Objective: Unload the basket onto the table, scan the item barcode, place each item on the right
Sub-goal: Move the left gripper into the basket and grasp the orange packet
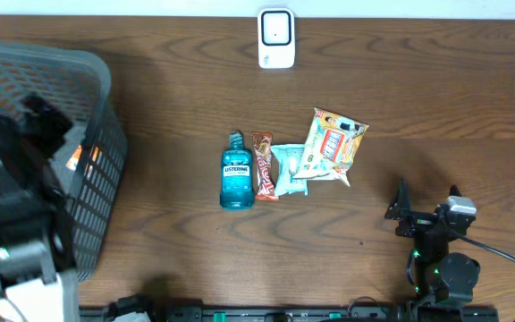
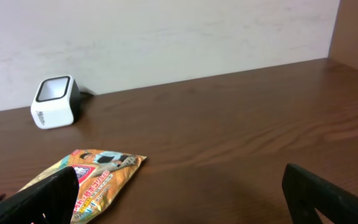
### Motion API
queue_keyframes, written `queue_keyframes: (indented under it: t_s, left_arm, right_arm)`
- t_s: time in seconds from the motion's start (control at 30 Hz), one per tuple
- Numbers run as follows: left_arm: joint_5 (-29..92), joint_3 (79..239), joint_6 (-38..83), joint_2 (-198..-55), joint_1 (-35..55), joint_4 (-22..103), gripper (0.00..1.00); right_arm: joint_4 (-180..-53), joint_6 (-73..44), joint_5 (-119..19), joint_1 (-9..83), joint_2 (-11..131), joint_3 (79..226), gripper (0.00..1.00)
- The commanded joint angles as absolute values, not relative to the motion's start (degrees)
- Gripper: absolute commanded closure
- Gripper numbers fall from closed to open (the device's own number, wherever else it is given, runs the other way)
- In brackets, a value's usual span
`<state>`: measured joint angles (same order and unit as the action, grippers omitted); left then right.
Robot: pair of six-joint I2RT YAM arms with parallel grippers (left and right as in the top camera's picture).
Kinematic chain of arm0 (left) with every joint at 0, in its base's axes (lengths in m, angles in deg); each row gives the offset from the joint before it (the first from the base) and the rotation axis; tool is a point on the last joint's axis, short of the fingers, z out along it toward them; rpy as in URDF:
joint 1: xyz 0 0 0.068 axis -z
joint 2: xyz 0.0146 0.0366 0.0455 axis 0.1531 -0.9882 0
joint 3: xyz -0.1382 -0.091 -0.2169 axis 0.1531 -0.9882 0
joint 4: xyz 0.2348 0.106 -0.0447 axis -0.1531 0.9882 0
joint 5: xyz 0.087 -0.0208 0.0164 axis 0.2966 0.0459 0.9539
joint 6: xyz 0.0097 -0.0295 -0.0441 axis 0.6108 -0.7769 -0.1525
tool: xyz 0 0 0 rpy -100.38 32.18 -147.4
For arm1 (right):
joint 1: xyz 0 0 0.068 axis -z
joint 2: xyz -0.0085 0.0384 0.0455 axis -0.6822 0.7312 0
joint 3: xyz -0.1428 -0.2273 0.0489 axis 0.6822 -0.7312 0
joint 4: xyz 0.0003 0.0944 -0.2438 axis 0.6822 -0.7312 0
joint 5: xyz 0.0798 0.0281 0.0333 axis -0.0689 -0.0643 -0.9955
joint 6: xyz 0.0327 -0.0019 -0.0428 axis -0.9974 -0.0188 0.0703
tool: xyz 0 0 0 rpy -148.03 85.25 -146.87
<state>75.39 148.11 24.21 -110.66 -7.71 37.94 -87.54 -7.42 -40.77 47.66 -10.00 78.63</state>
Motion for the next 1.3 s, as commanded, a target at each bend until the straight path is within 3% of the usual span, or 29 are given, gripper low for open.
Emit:
queue_keyframes:
  t_s: [0.0,0.13,0.27,0.8,1.27]
  left_arm:
    - [56.98,148.32,17.83,-116.60,-16.89,39.97,0.00]
    - [47.80,148.32,13.39,-125.04,-24.08,44.94,0.00]
    - [46.88,148.00,14.04,-132.80,-26.26,49.15,0.00]
    - [38.88,147.56,17.10,-154.20,-26.42,47.56,0.09]
    - [38.91,145.79,17.10,-158.24,-25.80,43.21,0.13]
  right_arm:
    - [-87.74,-6.98,-40.88,47.64,-10.35,78.57,0.01]
    - [-87.74,-7.01,-40.88,47.64,-10.35,78.57,0.01]
    - [-87.74,-7.01,-40.88,47.64,-10.35,78.57,0.01]
    - [-87.74,-7.01,-40.88,47.64,-10.35,78.57,0.01]
    - [-87.74,-6.98,-40.88,47.64,-10.35,78.57,0.01]
